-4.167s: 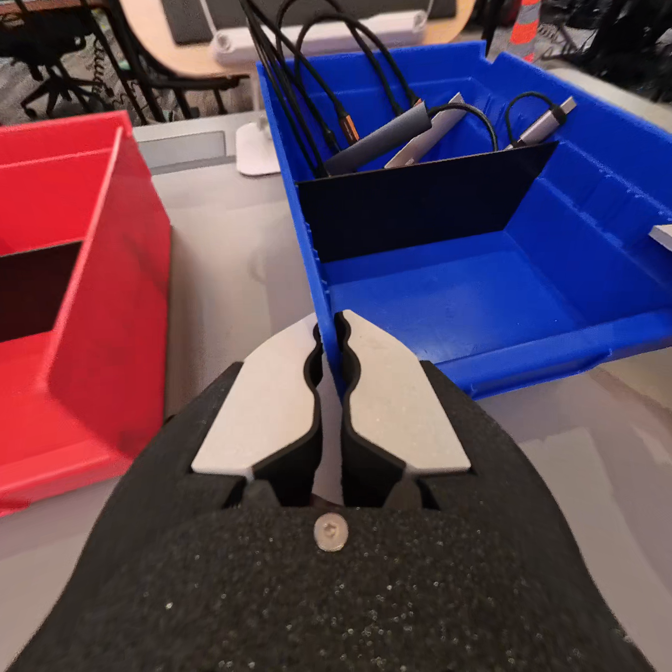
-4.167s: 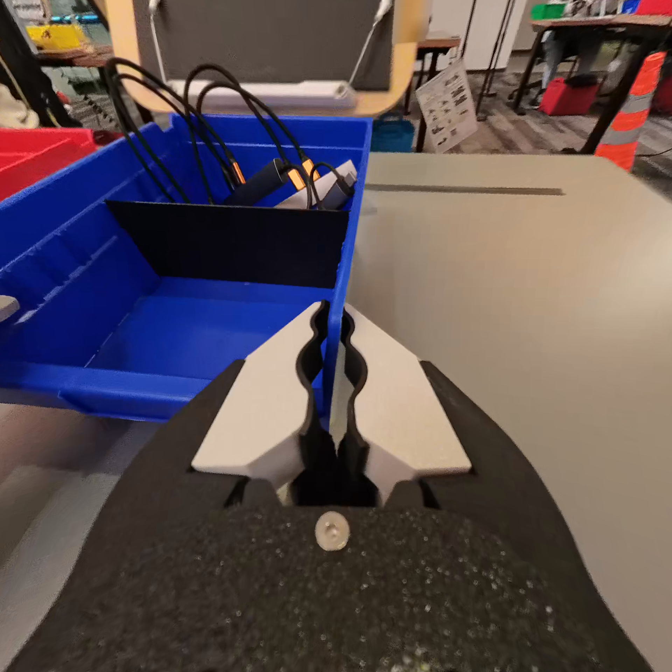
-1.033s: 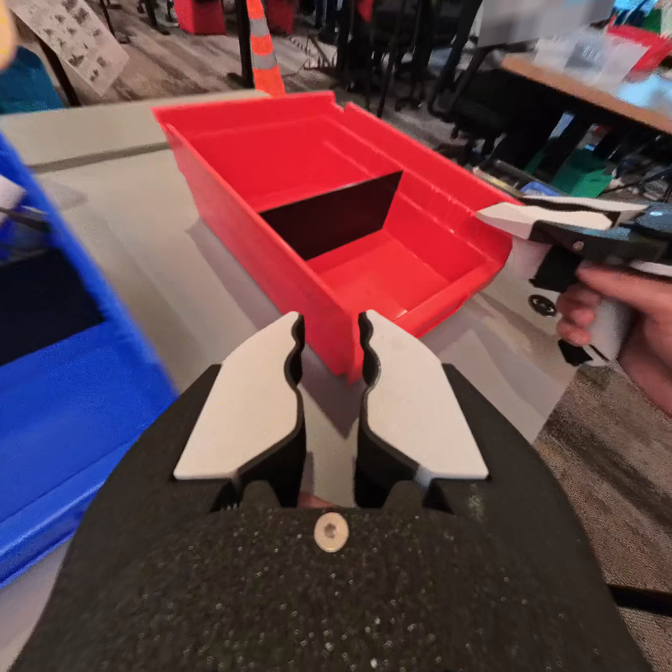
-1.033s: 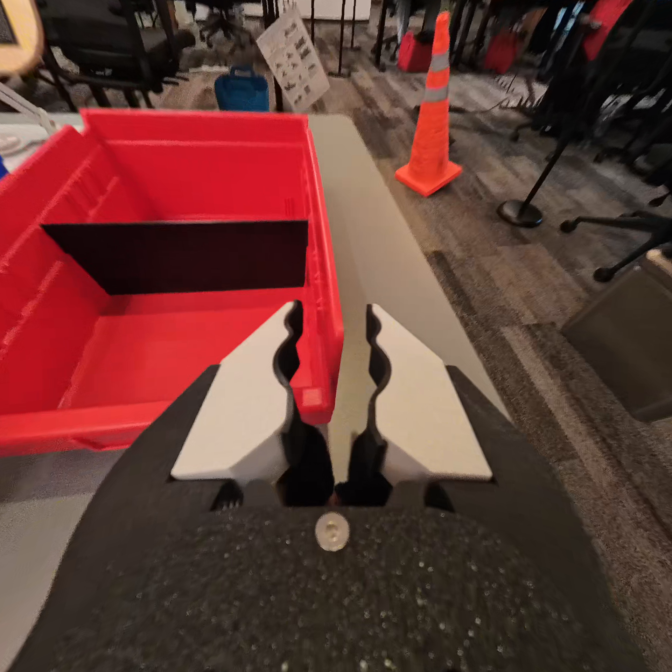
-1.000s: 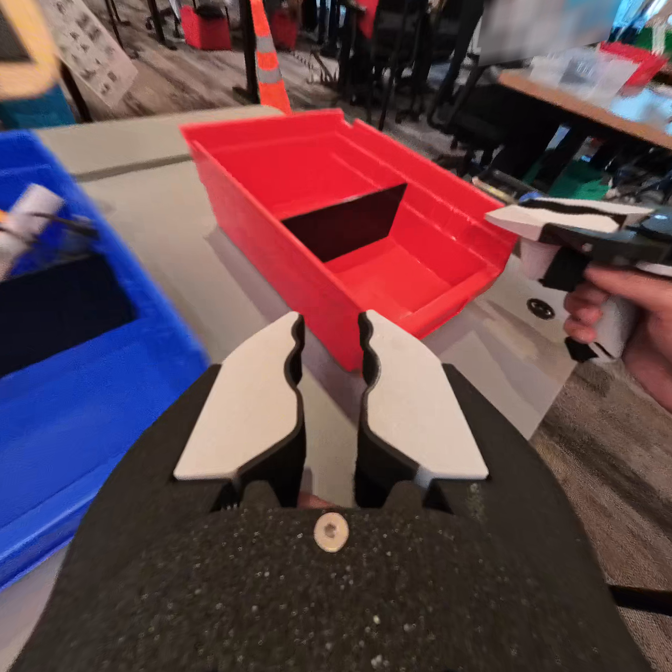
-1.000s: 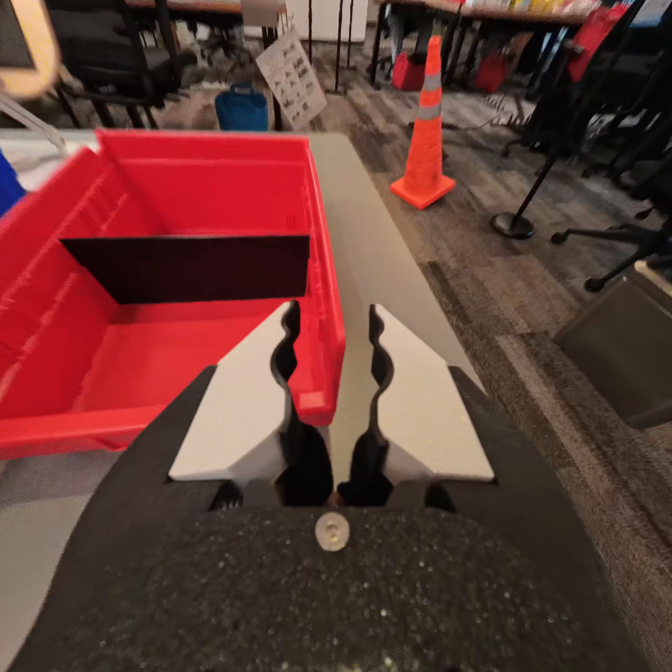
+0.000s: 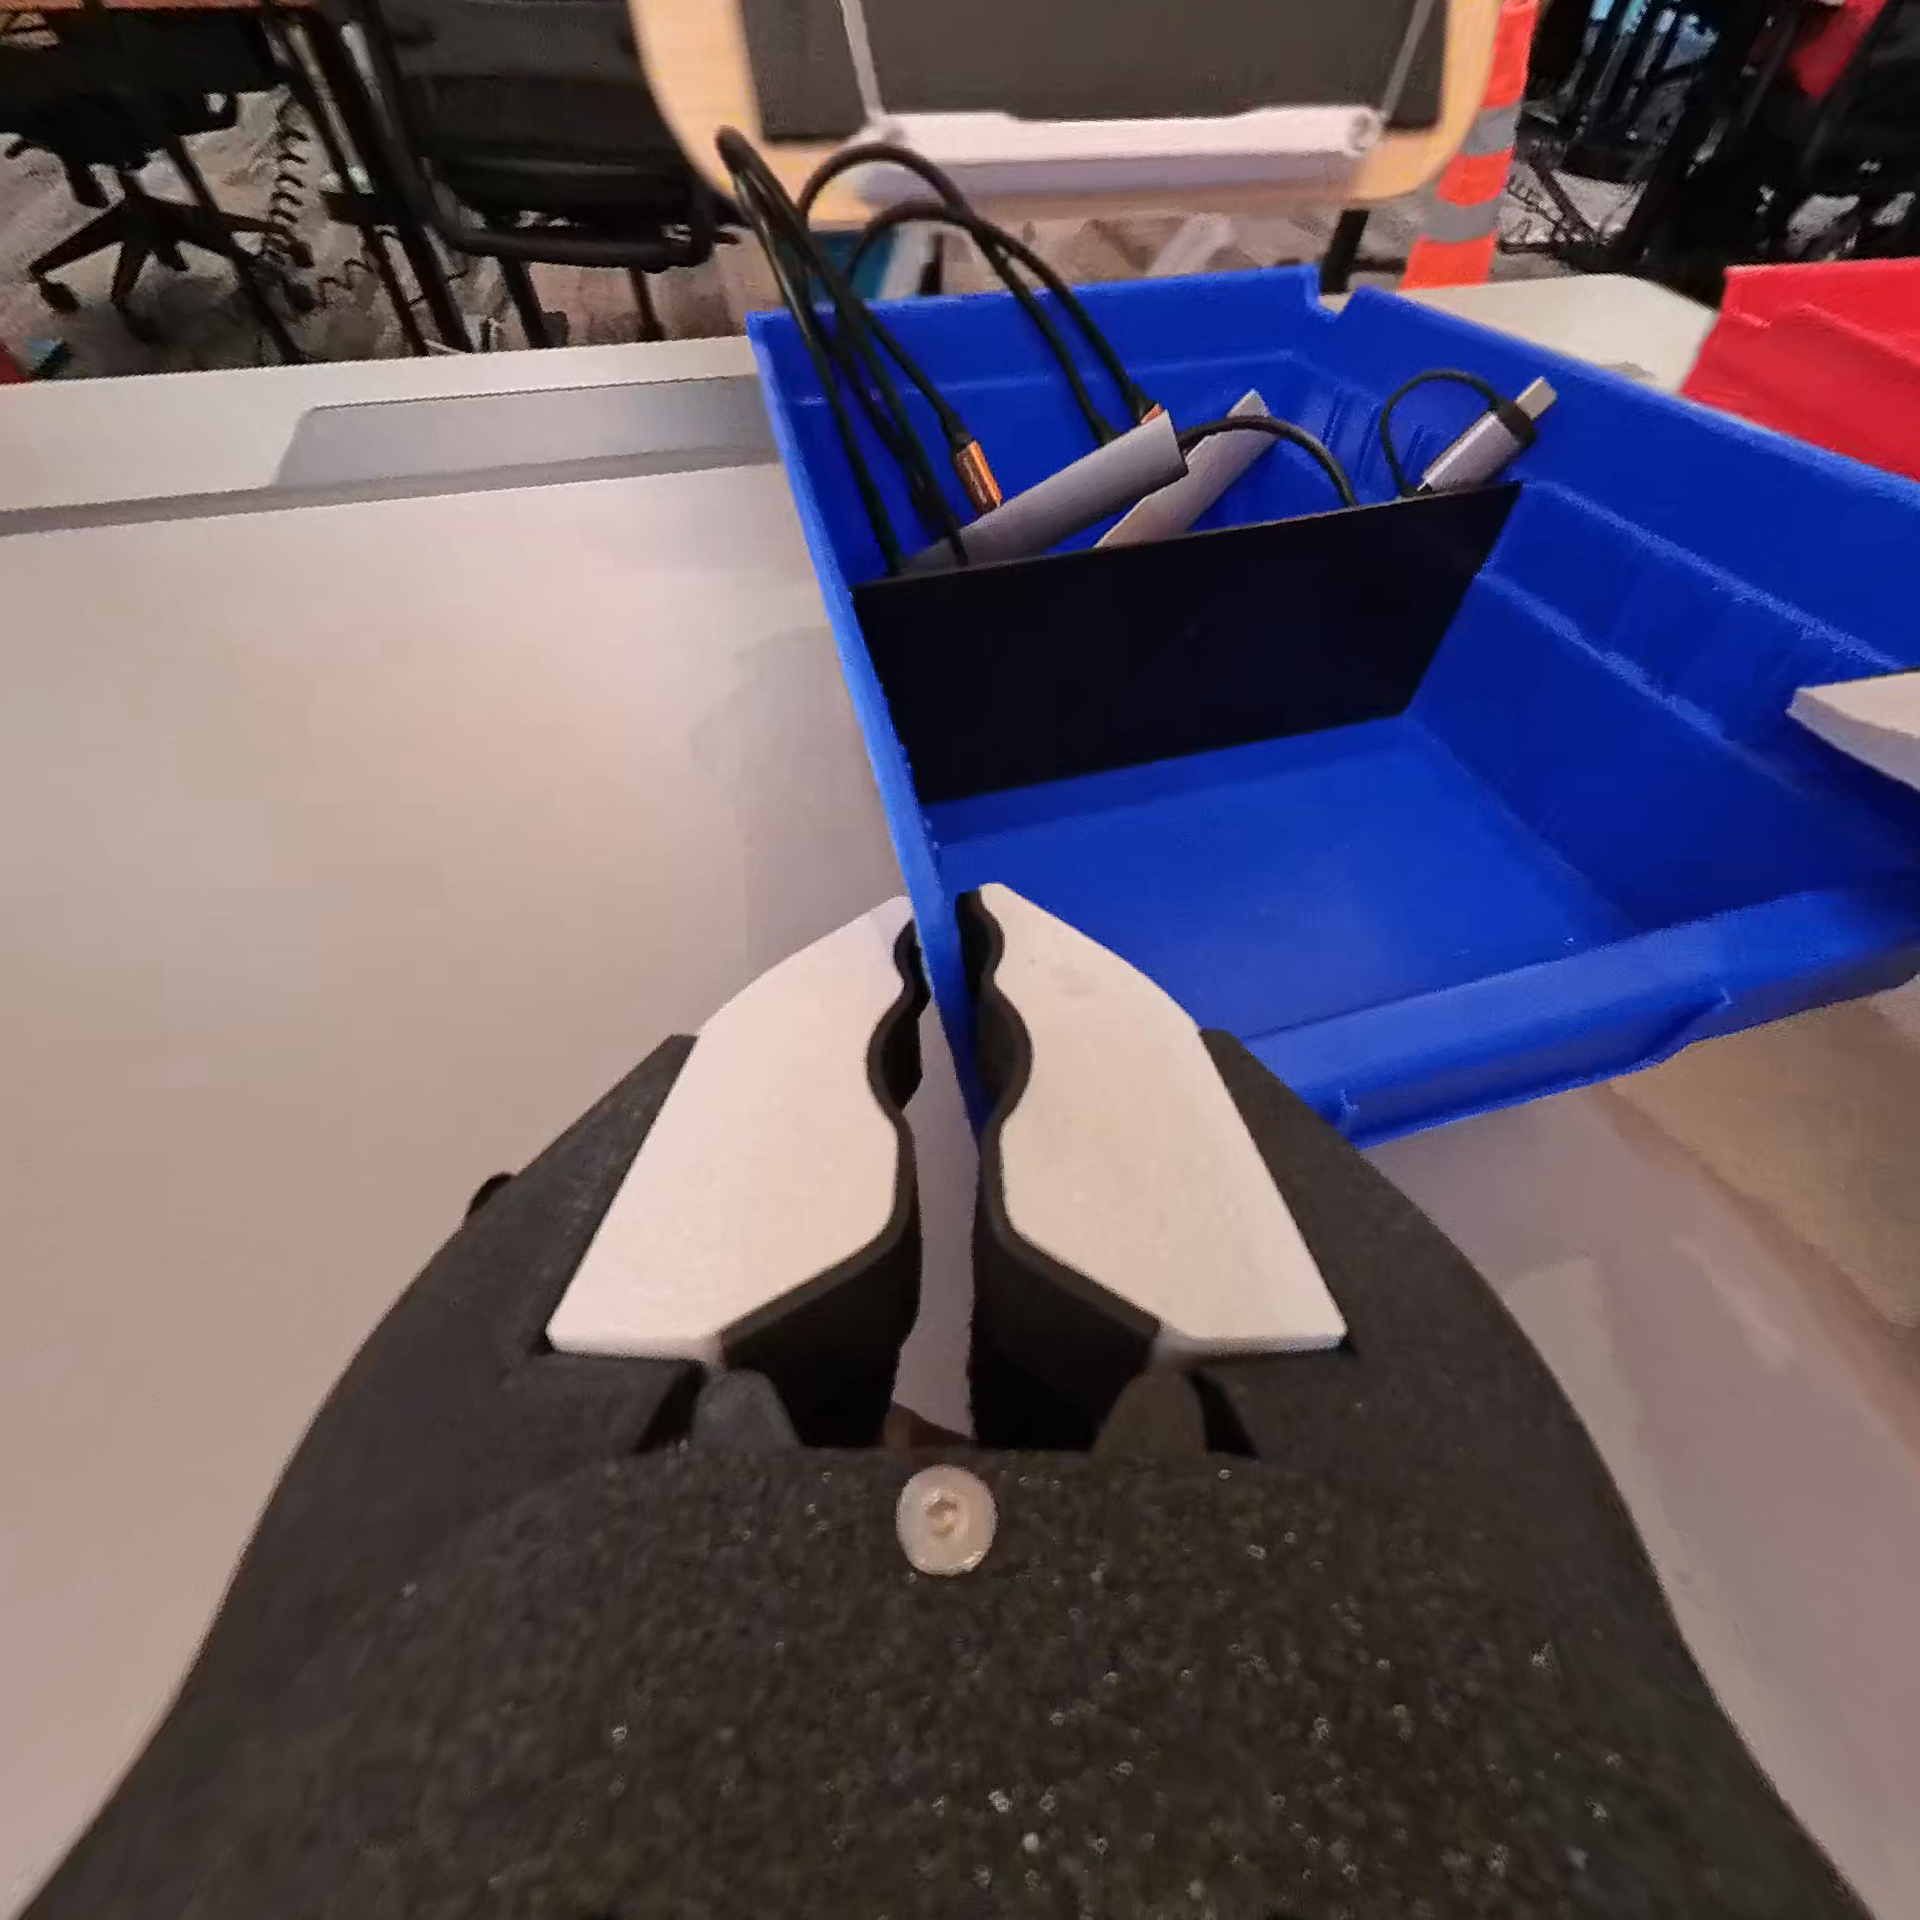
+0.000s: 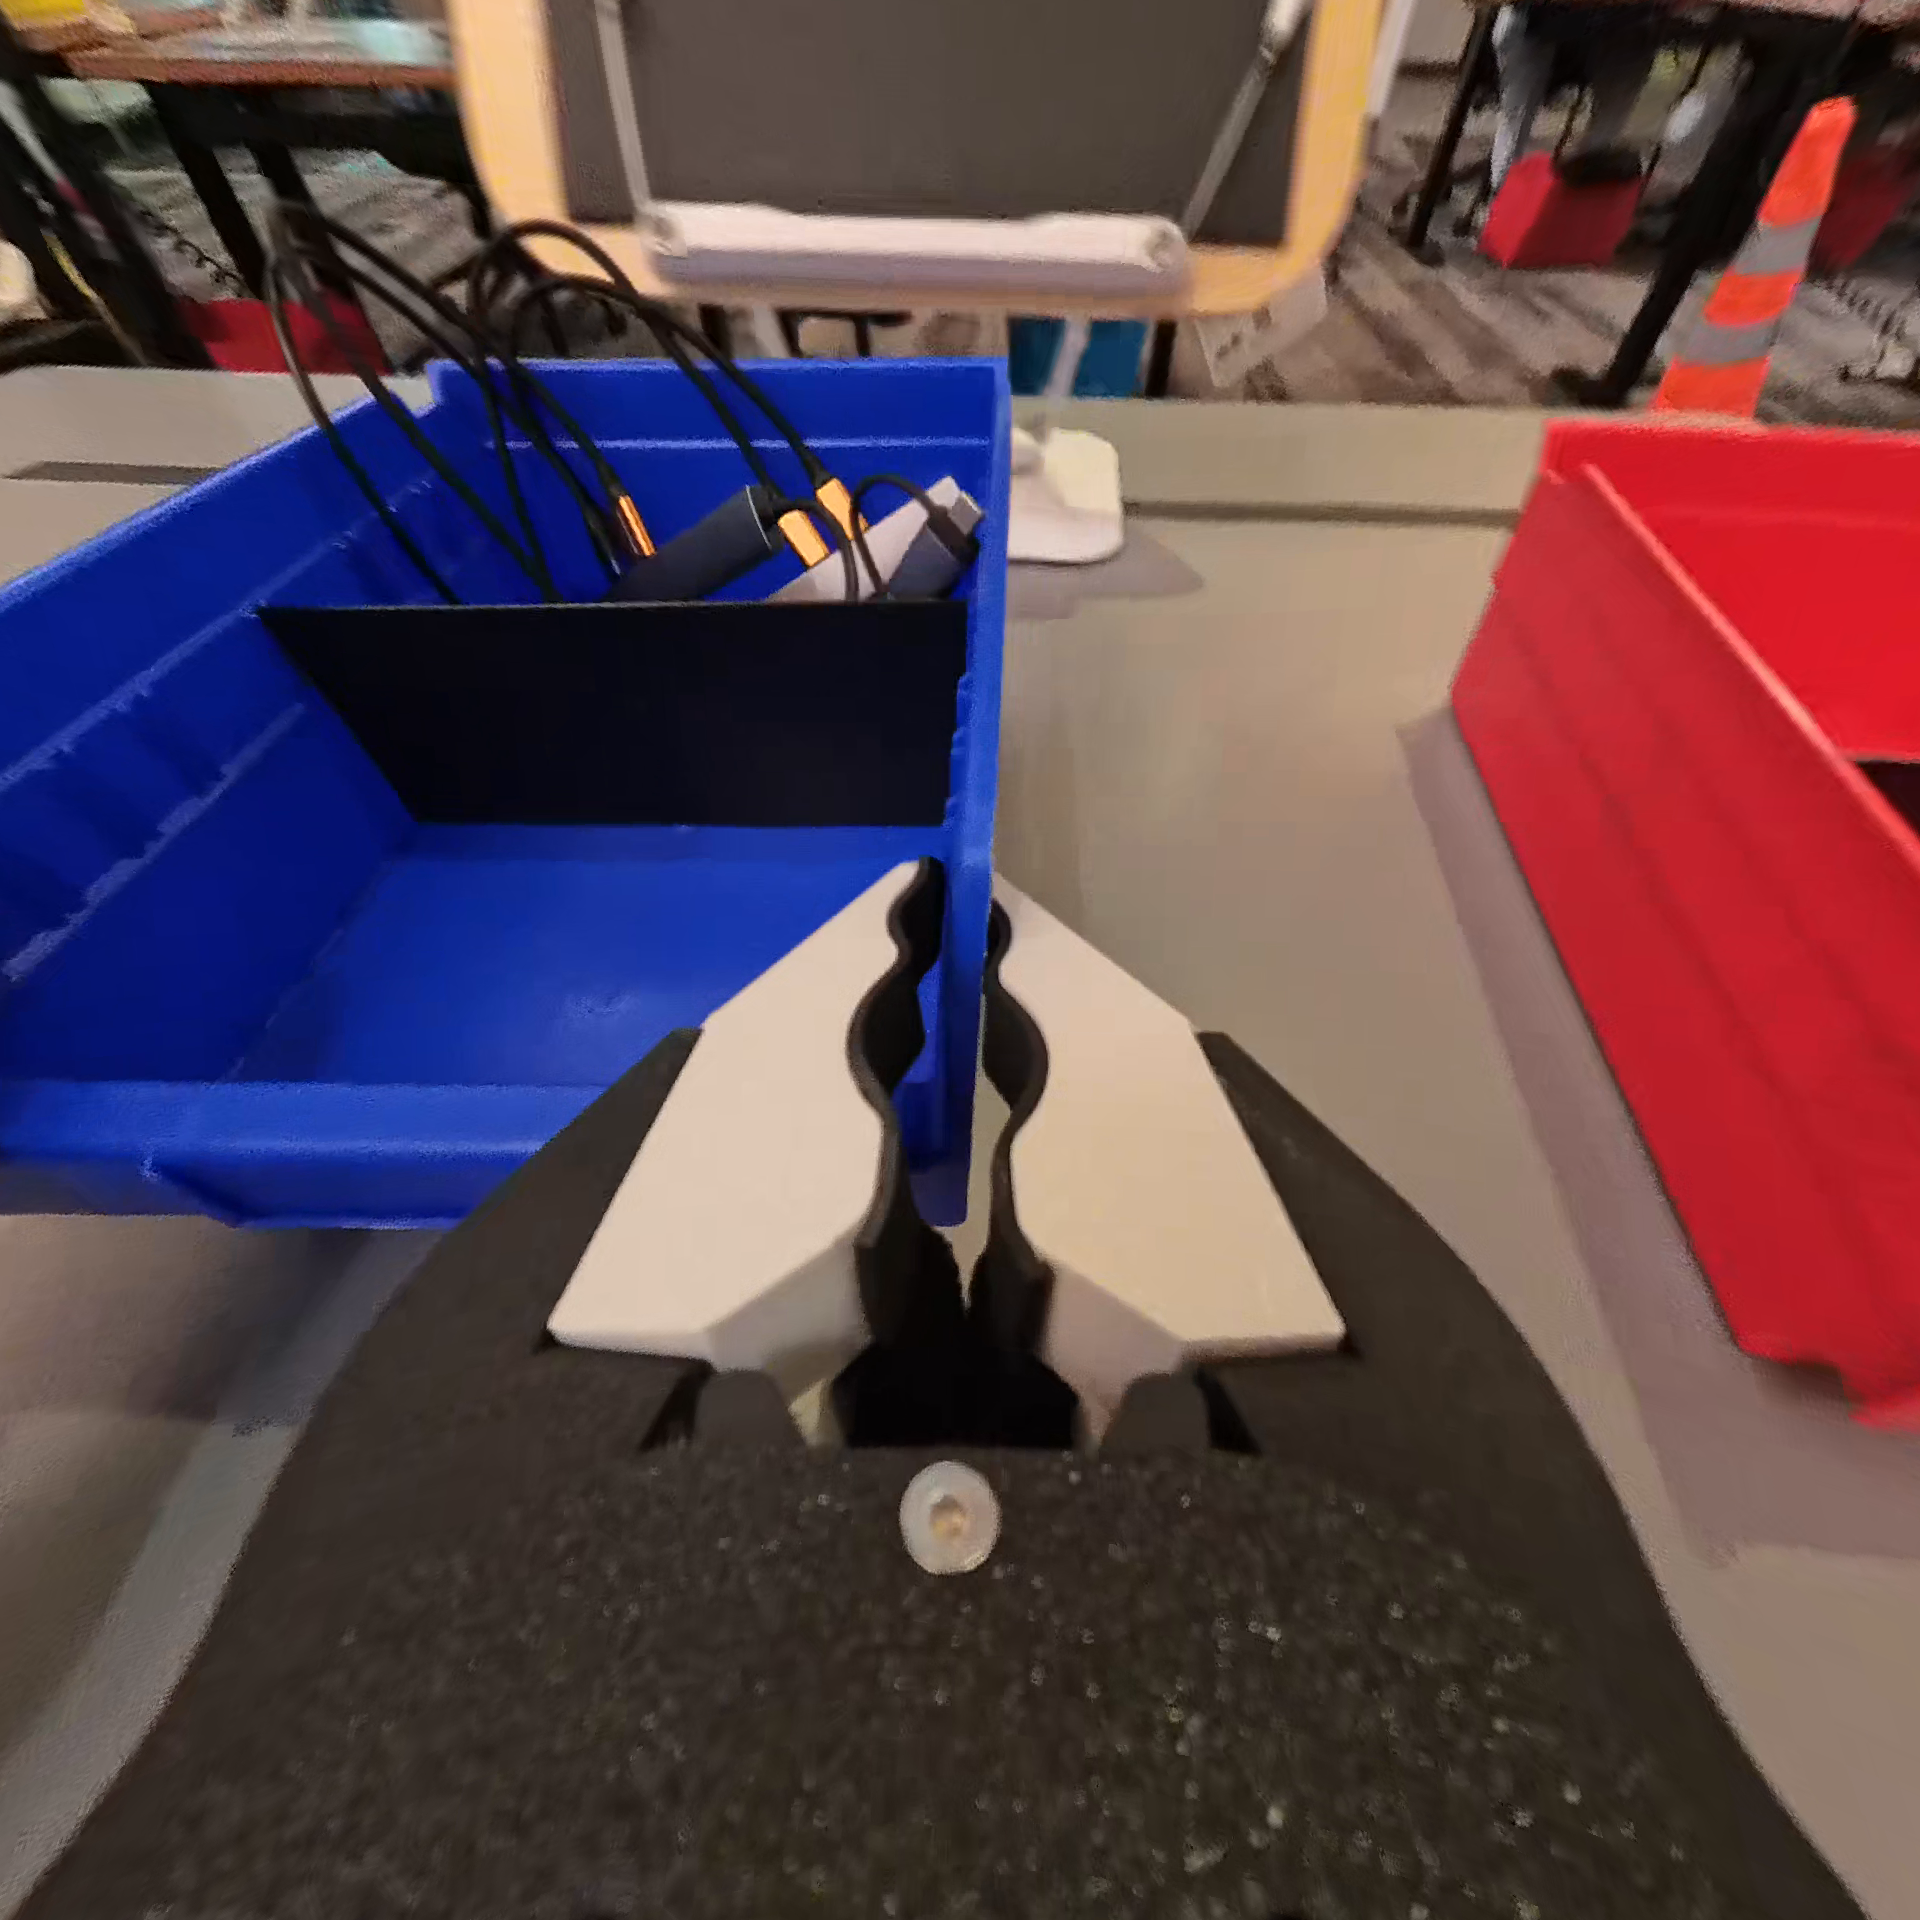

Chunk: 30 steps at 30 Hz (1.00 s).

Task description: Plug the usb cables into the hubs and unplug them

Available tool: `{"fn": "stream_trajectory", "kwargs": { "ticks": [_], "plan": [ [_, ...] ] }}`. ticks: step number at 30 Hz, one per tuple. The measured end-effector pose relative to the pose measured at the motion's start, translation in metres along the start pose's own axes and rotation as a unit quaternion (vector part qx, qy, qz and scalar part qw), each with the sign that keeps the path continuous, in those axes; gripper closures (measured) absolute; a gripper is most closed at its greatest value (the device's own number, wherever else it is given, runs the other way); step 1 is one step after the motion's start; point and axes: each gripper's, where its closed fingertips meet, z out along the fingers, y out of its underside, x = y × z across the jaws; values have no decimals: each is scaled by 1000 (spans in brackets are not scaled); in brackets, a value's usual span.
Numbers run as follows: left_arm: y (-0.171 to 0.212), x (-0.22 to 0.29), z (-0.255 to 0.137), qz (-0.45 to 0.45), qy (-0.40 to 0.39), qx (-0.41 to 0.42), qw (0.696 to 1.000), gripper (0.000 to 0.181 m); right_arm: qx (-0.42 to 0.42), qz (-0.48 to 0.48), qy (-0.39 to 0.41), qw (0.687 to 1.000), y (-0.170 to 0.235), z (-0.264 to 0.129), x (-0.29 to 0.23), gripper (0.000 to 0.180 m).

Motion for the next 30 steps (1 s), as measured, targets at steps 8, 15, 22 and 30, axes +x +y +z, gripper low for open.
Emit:
{"fn": "stream_trajectory", "kwargs": {
  "ticks": [8, 15, 22, 30],
  "plan": [
    [-2, -133, -44, 9, -69, 31, 997, 177, 4, -21, -74, 997, -2, 13, -139, 177],
    [23, -214, -46, -19, -112, 13, 993, 178, -45, -43, -131, 989, 26, 31, -218, 174],
    [38, -226, -45, -89, -110, -8, 990, 177, -67, -111, -246, 960, 37, 12, -232, 164],
    [-1, -228, -96, -139, -135, 105, 975, 157, -92, -178, -438, 876, 61, -91, -151, 144]
  ]
}}
